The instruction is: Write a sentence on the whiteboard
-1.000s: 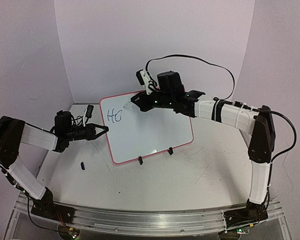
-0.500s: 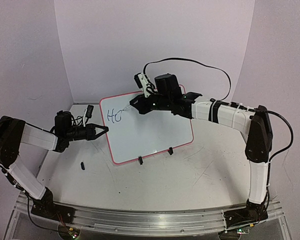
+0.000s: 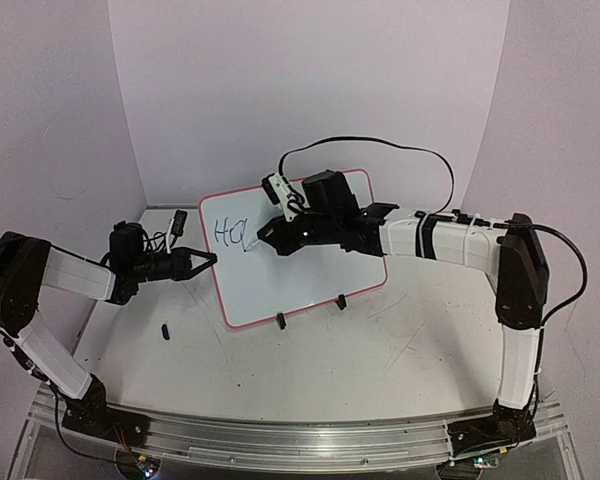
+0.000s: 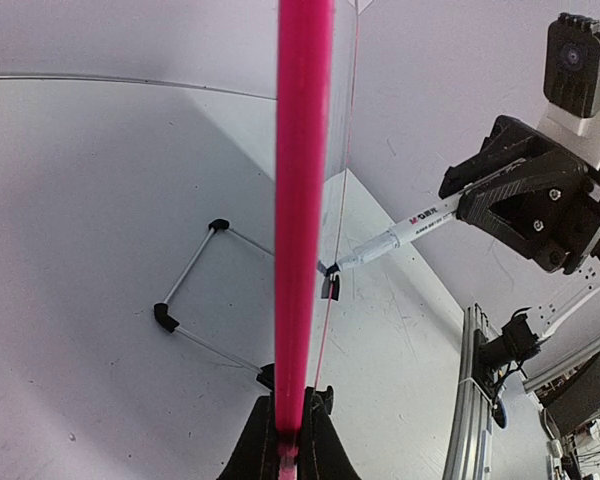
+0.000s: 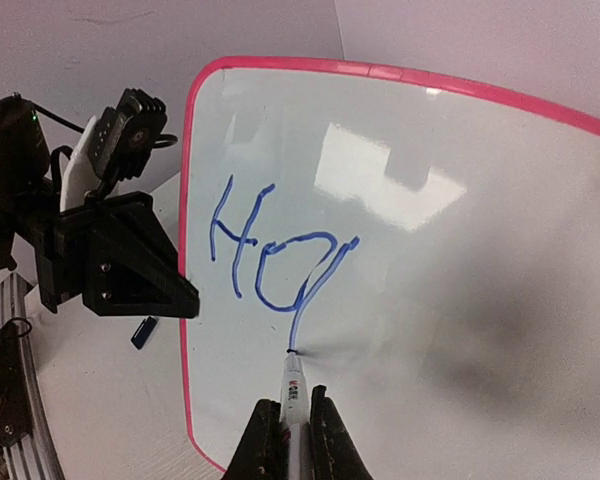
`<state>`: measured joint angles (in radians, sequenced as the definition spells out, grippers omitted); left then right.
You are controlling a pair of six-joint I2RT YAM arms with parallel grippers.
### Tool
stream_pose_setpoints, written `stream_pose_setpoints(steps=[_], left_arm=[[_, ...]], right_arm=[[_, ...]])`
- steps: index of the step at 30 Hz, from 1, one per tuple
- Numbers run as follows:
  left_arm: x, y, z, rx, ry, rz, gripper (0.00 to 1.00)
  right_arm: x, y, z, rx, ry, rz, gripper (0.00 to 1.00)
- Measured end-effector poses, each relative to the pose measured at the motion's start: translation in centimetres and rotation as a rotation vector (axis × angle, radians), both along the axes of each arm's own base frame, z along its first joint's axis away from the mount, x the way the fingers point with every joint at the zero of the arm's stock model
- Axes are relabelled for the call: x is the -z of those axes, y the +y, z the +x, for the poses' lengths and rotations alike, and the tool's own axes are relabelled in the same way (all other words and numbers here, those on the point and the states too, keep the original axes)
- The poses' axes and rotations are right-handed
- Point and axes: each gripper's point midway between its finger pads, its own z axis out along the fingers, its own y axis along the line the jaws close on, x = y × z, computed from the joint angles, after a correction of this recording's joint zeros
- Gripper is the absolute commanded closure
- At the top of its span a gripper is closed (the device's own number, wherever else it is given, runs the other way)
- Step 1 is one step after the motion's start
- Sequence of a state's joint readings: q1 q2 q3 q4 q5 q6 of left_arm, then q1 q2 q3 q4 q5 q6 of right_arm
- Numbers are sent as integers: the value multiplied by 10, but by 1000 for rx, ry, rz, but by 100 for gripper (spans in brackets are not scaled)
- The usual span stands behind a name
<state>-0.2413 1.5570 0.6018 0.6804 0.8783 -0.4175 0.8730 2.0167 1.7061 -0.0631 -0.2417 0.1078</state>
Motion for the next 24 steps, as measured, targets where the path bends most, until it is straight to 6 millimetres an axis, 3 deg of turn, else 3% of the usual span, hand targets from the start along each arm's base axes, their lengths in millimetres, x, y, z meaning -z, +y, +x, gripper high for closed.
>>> stream_pose_setpoints(steps=[9,19,24], left_arm=[[0,0,0,1,0,0,100],[0,0,-1,5,0,-1,100],[0,0,-1,5,0,-1,100]], right_arm=[[5,-3,-5,1,17,-7,100],[-53,3,13,33,-77,84,100],[-56,3,19,49,-86,87,100]])
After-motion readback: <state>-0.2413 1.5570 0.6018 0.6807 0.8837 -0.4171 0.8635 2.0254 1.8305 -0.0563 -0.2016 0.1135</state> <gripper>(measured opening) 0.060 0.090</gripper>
